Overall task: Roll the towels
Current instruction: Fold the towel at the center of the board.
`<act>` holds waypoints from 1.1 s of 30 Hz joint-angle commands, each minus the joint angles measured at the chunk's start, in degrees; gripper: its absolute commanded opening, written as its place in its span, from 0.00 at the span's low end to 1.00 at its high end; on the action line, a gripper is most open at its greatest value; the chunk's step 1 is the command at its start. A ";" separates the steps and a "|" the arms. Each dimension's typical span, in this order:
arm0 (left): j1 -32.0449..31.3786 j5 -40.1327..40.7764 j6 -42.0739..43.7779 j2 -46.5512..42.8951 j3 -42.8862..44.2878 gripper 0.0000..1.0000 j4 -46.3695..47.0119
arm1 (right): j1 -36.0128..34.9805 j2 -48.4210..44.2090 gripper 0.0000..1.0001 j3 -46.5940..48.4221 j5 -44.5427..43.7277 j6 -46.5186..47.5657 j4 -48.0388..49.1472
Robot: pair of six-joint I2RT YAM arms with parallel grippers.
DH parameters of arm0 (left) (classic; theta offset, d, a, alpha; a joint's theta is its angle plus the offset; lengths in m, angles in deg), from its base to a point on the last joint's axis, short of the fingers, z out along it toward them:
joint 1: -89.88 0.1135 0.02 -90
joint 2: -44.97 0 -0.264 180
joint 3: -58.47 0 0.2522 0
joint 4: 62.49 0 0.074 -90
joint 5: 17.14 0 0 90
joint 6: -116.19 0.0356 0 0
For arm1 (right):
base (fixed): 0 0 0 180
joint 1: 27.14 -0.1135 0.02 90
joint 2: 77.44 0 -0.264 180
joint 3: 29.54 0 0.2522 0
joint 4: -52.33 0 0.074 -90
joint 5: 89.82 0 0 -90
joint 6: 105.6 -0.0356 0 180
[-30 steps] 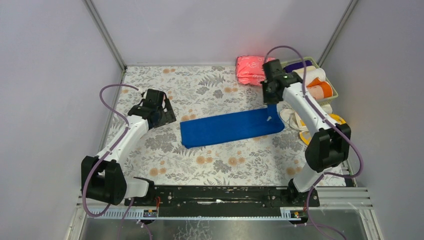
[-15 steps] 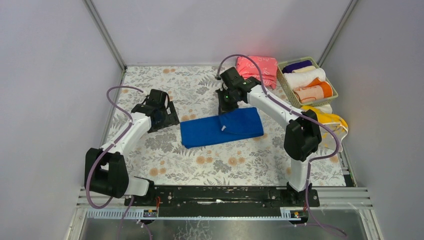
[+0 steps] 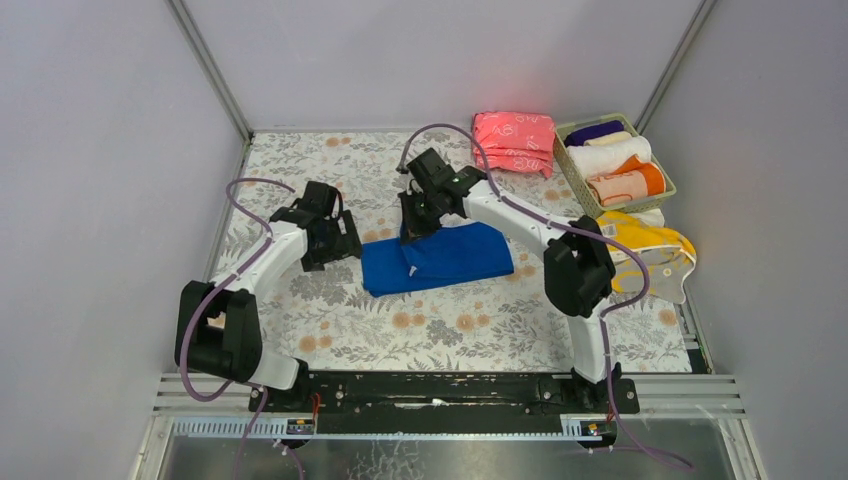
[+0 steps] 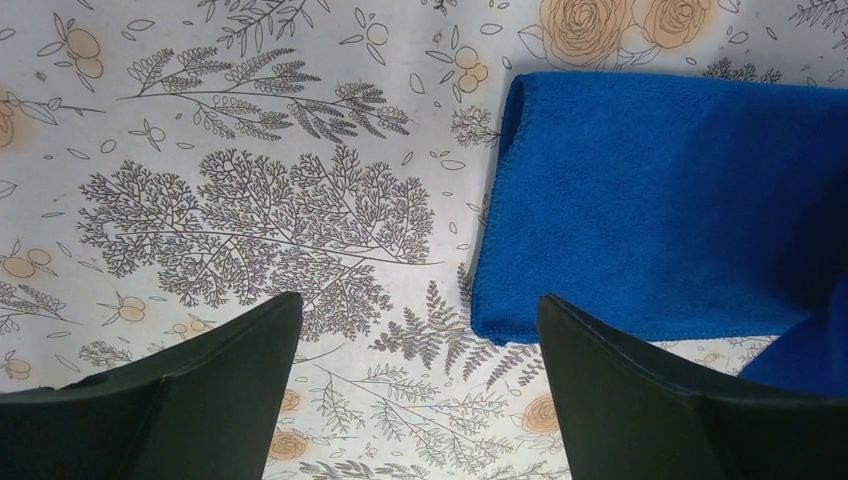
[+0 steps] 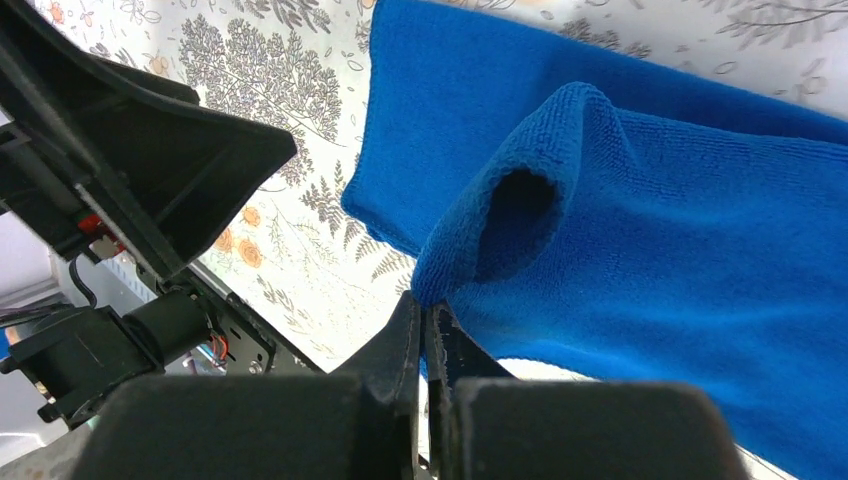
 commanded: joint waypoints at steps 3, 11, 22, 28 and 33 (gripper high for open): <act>0.73 -2.07 0.08 0.85 -0.79 0.84 1.43 | -2.65 2.75 0.01 3.28 3.70 -3.96 4.67; 0.74 -2.99 0.00 1.50 -1.27 0.76 1.69 | -3.66 4.08 0.01 1.50 6.41 -7.50 10.93; 0.72 -3.25 0.00 1.92 -1.39 0.73 1.78 | -4.30 7.90 0.05 -0.46 9.05 -9.87 15.55; 0.76 -3.00 -0.08 1.93 -1.45 0.73 1.73 | -4.44 10.51 0.11 -2.30 8.96 -11.16 17.96; 0.79 -2.67 -0.11 1.75 -1.35 0.73 1.69 | -4.41 10.83 0.28 -2.65 13.03 -11.17 19.52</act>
